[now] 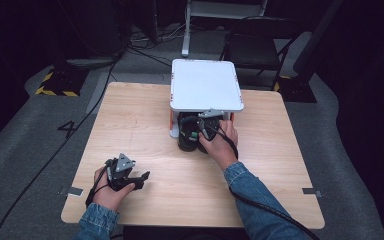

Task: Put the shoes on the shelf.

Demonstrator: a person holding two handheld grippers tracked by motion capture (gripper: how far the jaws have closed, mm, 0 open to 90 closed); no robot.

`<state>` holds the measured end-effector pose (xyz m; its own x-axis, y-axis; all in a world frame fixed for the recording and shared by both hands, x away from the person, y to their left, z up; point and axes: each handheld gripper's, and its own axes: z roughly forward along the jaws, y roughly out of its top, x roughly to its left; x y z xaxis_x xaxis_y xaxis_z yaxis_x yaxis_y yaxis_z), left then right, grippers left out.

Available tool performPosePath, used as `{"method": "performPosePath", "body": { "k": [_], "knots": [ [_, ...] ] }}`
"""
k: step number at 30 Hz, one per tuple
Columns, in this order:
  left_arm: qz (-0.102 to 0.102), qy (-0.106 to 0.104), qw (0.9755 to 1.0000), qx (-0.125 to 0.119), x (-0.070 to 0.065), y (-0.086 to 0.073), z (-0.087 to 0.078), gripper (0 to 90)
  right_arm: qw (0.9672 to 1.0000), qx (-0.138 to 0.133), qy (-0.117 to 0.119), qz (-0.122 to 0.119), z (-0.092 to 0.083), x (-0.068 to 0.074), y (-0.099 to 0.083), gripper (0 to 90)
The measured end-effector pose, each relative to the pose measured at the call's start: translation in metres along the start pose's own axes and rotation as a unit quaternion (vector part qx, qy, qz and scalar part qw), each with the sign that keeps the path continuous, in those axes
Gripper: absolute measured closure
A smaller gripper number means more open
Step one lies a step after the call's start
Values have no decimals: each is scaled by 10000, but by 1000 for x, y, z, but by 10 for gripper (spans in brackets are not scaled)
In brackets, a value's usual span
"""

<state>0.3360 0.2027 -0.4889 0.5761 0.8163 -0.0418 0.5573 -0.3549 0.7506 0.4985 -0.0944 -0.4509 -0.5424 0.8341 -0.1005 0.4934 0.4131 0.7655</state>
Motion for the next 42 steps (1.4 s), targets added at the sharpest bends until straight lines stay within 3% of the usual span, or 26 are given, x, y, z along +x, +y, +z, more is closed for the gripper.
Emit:
{"method": "performPosePath", "body": {
  "k": [5,6,11,16,18,19,24,27,31,35,37,42],
  "knots": [
    [95,-64,9999,37,-3,4,4,306,9996,-190,-104,-187,2,-4,-2,587],
    [133,-46,9999,21,-3,4,4,306,9988,-390,-170,-260,2,-7,-3,560],
    [122,-123,9998,38,-4,7,9,306,9982,-535,-117,-245,-9,-11,-8,551],
    [180,-203,9996,60,-8,11,15,303,9968,-775,80,184,-29,-14,-15,530],
    [209,-219,9995,68,-9,12,18,303,9953,-967,24,108,-38,-15,-17,488],
    [214,-248,9994,75,-9,13,19,303,9928,-1193,-93,-33,-47,-14,-19,463],
    [301,-268,9992,8,-14,20,24,300,9908,-1342,-45,-162,-69,-12,-27,436],
    [345,-300,9989,-65,-18,27,28,295,9916,-1292,101,-16,-86,-13,-42,415],
    [418,-334,9984,-179,-26,37,33,296,9948,-916,184,411,-97,-14,-68,417],
    [560,-324,9975,-272,-33,45,37,303,9964,-670,325,410,-99,-11,-92,418],
    [620,-297,9972,-299,-34,48,38,306,9966,-645,352,372,-99,-9,-96,418],
    [548,-370,9972,-337,-37,52,43,358,9971,-396,548,362,-94,1,-111,418]
  ]
}}
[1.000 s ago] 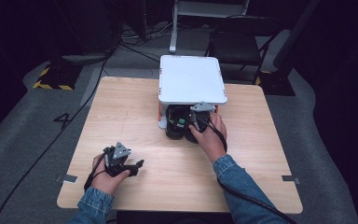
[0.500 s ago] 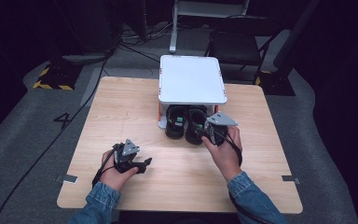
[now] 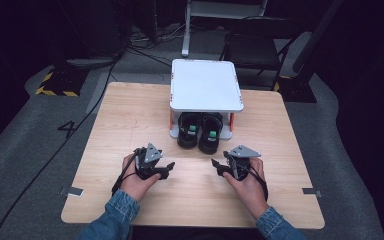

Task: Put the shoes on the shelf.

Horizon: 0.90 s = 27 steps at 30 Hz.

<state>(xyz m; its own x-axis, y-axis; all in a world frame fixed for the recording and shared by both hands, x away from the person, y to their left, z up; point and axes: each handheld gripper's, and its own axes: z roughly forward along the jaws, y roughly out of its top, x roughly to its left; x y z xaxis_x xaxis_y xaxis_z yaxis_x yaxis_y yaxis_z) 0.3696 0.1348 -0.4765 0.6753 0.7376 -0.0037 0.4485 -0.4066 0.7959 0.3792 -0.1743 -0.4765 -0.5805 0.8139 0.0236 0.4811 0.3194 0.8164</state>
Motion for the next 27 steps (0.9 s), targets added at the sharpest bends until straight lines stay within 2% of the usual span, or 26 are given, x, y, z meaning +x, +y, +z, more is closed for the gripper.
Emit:
{"method": "performPosePath", "body": {
  "k": [2,5,13,14,16,19,22,23,25,26,27],
  "knots": [
    [-53,-62,10000,-16,-1,2,4,375,10000,44,-20,-18,4,2,-4,418],
    [58,-32,10000,6,-1,5,11,400,10000,69,-54,16,11,2,-7,415],
    [78,35,9999,-110,3,16,32,443,9998,49,-170,56,33,3,-4,397],
    [-5,-26,9999,-101,4,17,36,458,9998,83,-189,51,36,2,-4,393],
    [-30,-40,10000,-43,6,18,41,465,9996,110,-234,63,41,1,-2,392],
    [-43,-34,9999,-96,8,24,48,493,9995,147,-267,110,46,-2,1,398],
    [-15,-24,9998,-205,8,29,57,509,9993,33,-354,131,47,-8,3,414],
    [-91,-70,9998,-176,8,29,62,509,9993,45,-323,165,47,-10,4,400],
    [-61,-42,10000,-50,9,30,67,504,9996,56,-199,196,48,-13,5,401],
    [-14,18,10000,-61,10,32,68,506,9997,41,-172,160,48,-13,5,403],
    [-81,2,9999,-95,10,33,69,499,9998,-2,-136,119,48,-14,6,403]
  ]
}}
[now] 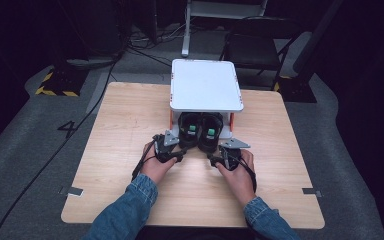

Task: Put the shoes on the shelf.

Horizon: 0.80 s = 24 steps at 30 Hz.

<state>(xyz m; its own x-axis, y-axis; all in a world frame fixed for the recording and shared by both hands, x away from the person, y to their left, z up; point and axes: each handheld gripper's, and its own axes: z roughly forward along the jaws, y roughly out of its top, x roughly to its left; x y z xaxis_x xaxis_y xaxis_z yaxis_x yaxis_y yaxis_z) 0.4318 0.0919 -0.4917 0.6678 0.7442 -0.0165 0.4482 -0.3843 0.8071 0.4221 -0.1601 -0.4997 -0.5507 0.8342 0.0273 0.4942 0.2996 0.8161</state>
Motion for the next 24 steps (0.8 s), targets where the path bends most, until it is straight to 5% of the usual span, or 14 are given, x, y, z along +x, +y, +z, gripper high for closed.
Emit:
{"method": "performPosePath", "body": {
  "k": [5,7,13,24],
  "knots": [
    [29,71,10000,-29,2,5,3,503,9998,62,142,-137,1,-7,3,400],
    [-105,-32,9999,-112,2,5,6,501,9996,62,169,-201,1,-10,4,415],
    [10,17,10000,-51,3,14,14,496,9990,113,227,-367,4,-24,10,448],
    [36,213,9998,-31,16,31,40,496,9984,232,222,-463,27,-51,31,469]
  ]
}}
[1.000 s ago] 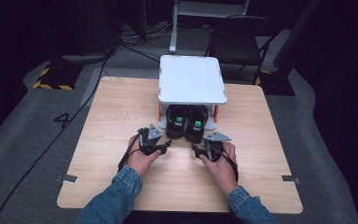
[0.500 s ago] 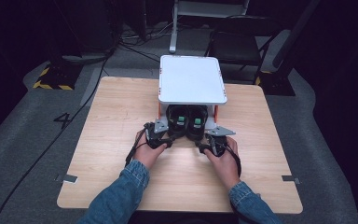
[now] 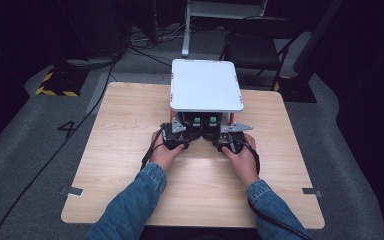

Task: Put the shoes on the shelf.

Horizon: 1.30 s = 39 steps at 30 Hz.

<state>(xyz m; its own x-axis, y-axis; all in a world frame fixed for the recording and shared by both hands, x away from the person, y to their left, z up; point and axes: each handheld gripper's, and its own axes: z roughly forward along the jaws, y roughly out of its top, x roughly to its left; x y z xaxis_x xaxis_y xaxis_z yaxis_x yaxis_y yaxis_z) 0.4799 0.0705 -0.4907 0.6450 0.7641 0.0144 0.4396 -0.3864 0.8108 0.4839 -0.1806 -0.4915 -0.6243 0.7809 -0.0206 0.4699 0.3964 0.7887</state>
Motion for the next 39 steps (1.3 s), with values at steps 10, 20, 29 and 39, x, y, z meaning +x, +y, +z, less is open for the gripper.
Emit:
{"method": "performPosePath", "body": {
  "k": [10,20,29,39],
  "knots": [
    [-189,171,9997,-57,17,7,19,479,9998,-32,-179,118,17,-13,14,519],
    [-254,-50,9990,-368,7,-3,-33,415,9988,-391,-66,-278,-14,-1,13,470],
    [22,-1,9986,-519,-4,-14,-109,364,9966,-789,212,-96,-80,-2,12,403],
    [59,-94,9999,53,0,-47,-167,282,9957,-900,237,-40,-143,-8,-11,361]
  ]
}}
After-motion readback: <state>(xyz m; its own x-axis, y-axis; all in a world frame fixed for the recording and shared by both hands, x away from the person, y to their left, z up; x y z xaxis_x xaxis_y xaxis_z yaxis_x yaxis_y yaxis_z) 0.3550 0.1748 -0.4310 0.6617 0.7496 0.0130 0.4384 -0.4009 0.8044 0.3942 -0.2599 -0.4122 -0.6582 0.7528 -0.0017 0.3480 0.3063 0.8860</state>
